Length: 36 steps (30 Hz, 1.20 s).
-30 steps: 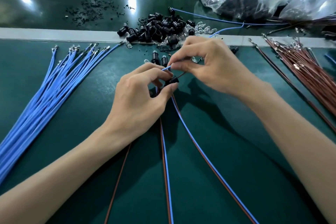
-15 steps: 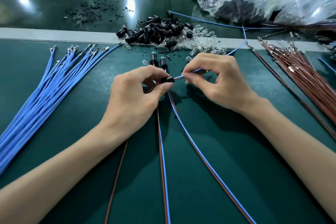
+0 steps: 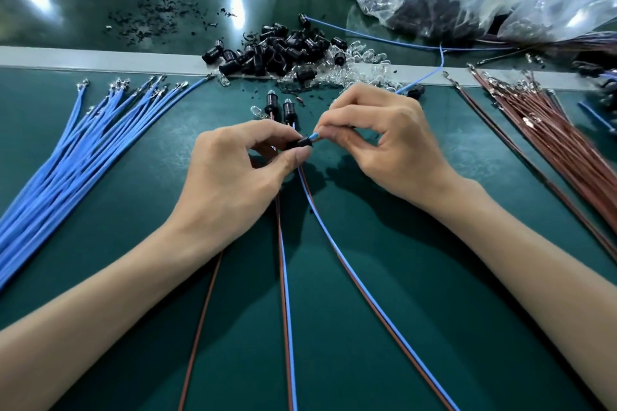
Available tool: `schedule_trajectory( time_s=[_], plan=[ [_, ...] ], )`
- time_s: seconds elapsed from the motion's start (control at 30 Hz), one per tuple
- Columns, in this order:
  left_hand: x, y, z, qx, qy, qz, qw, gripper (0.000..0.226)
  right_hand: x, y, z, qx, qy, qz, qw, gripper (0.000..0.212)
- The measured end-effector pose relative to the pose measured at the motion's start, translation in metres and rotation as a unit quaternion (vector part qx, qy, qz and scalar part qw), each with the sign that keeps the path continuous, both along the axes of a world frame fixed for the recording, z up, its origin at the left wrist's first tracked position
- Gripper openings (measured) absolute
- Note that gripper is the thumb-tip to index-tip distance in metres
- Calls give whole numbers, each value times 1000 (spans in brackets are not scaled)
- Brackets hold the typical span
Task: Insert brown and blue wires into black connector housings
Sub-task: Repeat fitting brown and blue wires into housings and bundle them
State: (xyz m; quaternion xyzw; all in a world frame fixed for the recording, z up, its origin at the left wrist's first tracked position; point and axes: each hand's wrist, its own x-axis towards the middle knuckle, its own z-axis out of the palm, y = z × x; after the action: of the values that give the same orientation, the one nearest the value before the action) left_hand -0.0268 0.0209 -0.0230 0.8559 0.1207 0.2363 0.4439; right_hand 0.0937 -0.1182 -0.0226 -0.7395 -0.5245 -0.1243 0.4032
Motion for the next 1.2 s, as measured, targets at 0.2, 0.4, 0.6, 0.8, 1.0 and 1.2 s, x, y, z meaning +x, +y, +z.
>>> schedule_trajectory(
  time_s=[0.2, 0.4, 0.6, 0.8, 1.0, 1.2],
  plan=[
    [-1, -3, 2, -1, -15, -8, 1000, 6, 1, -3, 3, -2, 86, 10, 996, 9],
    [0, -1, 2, 3, -7, -5, 1000, 10, -1, -1, 0, -17, 12, 0, 1000, 8],
    [0, 0, 1, 6, -7, -8, 1000, 10, -2, 0, 0, -19, 8, 2, 1000, 8],
    [-1, -1, 1, -12, -21, -7, 1000, 9, -2, -3, 3, -4, 50, -4, 999, 8],
    [0, 0, 1, -12, -14, -16, 1000, 9, -3, 0, 2, -10, 26, 21, 999, 7],
    [-1, 0, 1, -8, -20, -22, 1000, 9, -3, 0, -1, -27, -3, 33, 999, 6]
  ],
)
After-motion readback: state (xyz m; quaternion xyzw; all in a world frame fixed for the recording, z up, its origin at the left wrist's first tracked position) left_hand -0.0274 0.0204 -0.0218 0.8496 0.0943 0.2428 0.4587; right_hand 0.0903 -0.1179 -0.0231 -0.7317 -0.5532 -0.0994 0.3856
